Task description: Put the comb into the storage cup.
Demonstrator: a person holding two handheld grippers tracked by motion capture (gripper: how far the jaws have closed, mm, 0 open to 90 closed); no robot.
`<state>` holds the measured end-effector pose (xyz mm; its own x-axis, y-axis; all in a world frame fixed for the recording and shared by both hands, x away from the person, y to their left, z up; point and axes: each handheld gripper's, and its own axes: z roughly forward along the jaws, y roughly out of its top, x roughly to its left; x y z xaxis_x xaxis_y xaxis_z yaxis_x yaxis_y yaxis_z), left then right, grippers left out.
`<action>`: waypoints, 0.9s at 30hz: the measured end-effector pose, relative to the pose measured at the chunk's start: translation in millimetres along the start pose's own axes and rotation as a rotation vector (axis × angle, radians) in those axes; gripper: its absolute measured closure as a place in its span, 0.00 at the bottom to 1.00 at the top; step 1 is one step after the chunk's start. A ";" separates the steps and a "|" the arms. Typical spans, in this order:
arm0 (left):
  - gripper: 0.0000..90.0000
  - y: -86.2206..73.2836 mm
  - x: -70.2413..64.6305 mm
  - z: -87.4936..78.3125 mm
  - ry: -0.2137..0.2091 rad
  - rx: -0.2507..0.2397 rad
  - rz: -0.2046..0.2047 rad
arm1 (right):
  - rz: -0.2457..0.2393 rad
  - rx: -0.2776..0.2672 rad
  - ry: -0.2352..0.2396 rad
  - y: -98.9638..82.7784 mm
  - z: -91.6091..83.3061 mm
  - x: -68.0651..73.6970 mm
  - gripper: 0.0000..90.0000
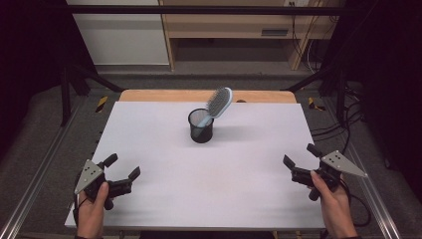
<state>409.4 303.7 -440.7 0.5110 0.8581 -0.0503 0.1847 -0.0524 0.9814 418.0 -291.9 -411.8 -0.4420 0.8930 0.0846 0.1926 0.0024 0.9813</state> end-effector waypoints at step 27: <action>0.03 0.0 1.4 -0.4 -0.007 -0.015 -0.008 | -0.015 0.022 0.084 -35.1 9.0 15.0 0.03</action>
<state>409.7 305.1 -440.6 0.5154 0.8549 -0.0595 0.1759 -0.0376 0.9837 412.4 -274.5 -446.6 -0.5164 0.8521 0.0853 0.2040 0.0257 0.9786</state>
